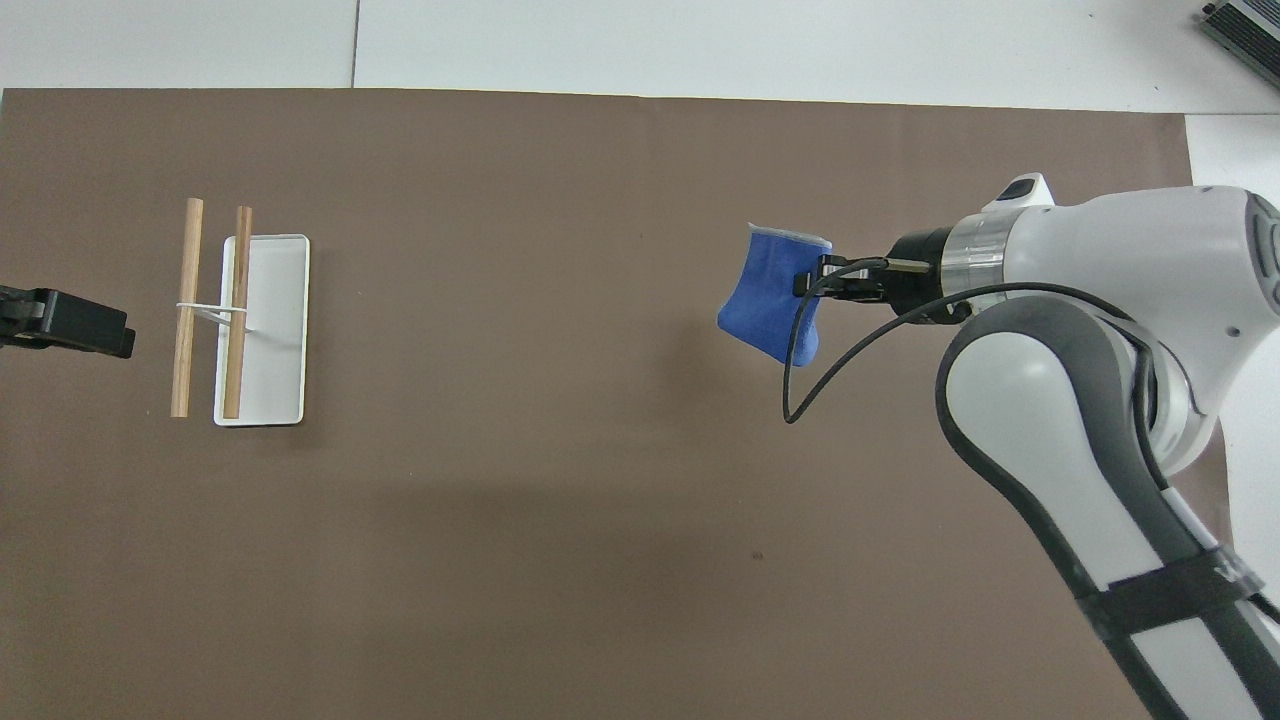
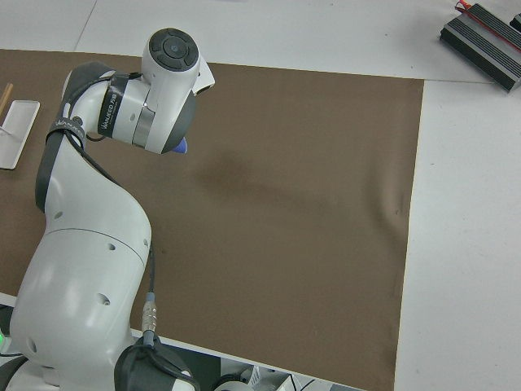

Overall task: Right arm passes towel to left arm to hang
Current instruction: 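Lift the blue towel and carry it toward the left gripper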

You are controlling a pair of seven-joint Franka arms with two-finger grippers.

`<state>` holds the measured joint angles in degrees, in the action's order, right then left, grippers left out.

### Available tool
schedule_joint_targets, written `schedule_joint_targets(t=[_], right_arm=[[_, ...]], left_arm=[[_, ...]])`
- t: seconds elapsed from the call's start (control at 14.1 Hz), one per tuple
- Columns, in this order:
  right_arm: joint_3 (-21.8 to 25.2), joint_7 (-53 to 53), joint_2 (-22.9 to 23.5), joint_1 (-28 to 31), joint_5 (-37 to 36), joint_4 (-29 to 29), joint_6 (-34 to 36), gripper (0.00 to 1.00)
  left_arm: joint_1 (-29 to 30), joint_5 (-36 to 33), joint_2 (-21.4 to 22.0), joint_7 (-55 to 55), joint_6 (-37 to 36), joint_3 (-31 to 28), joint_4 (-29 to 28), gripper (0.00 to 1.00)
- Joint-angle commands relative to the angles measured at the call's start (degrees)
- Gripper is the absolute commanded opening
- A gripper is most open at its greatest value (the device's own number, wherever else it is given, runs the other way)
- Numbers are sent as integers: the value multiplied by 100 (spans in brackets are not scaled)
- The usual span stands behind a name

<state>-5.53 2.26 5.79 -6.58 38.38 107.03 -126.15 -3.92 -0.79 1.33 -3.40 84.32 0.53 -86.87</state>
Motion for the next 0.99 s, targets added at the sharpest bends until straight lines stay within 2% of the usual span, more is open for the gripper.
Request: schedule_joint_targets(t=[0.0, 0.28, 0.5, 0.71, 0.92], right_arm=[[-71, 126, 1, 43, 1011, -76, 73, 0], [-351, 231, -25, 52, 1444, -77, 73, 0], [-483, 240, -43, 43, 2382, -59, 47, 0], [-519, 275, -25, -1, 2893, -50, -58, 0], [-519, 337, -25, -1, 2965, -41, -94, 0]], left_arm=[[32, -44, 113, -11, -73, 17, -93, 100], [32, -44, 113, -11, -73, 17, -93, 100], [32, -44, 113, -11, -73, 17, -93, 100], [32, -44, 113, -11, -73, 17, -93, 100], [32, -44, 113, -11, -73, 17, -93, 100]])
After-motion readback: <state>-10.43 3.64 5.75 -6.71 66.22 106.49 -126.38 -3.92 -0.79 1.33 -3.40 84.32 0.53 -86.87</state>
